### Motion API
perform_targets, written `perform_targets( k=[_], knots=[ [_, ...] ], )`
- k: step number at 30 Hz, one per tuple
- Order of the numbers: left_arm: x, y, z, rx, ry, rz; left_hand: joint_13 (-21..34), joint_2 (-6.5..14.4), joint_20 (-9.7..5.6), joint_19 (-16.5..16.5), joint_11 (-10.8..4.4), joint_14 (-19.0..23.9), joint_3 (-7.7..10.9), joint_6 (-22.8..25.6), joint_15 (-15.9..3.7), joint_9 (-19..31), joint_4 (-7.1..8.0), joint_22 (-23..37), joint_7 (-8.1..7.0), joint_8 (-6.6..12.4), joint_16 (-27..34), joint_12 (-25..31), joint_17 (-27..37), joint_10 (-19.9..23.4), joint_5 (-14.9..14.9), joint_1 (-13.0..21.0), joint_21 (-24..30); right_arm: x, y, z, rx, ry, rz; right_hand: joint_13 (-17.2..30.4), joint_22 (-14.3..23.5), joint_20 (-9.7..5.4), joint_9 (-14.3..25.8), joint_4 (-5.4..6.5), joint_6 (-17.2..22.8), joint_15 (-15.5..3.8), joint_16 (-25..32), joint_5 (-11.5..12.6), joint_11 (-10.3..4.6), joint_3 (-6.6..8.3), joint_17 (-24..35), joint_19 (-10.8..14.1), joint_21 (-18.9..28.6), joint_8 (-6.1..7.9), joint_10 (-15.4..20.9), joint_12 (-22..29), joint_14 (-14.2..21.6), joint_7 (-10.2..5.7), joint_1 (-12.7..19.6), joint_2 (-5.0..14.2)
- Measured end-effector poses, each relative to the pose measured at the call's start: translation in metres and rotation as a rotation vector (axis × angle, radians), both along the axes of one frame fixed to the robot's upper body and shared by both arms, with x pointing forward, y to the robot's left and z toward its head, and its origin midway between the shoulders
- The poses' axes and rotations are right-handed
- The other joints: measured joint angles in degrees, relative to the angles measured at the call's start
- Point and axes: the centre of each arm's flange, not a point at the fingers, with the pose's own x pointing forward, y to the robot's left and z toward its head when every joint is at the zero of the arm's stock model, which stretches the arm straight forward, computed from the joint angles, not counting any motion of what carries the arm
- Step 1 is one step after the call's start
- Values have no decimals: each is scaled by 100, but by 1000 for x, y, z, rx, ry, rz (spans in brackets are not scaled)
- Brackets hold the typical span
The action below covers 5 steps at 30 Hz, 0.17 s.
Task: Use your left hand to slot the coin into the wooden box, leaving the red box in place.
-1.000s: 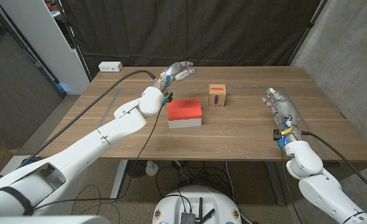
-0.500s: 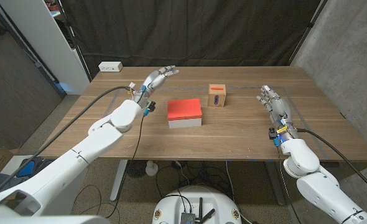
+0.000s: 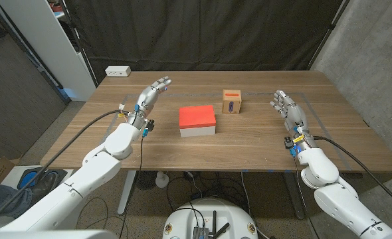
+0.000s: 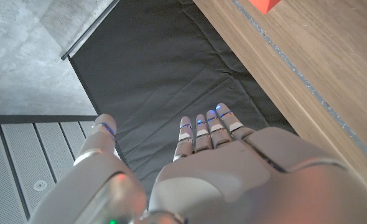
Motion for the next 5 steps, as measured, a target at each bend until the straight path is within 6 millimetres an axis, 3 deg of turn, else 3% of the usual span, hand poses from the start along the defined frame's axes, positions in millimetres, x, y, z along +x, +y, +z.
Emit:
perform_targets(
  k=[5],
  knots=[
    [-1,3,-7,-32,5,-2,0,23,0,1,0,0,0,0,0,-7,0,0,0,0,0,0,0,0,0,-23,-21,4,2,-1,1,-2,12,0,0,0,0,0,31,0,0,0,0,0,0,0,0,0,0,0,0,31,-52,7]
  ],
)
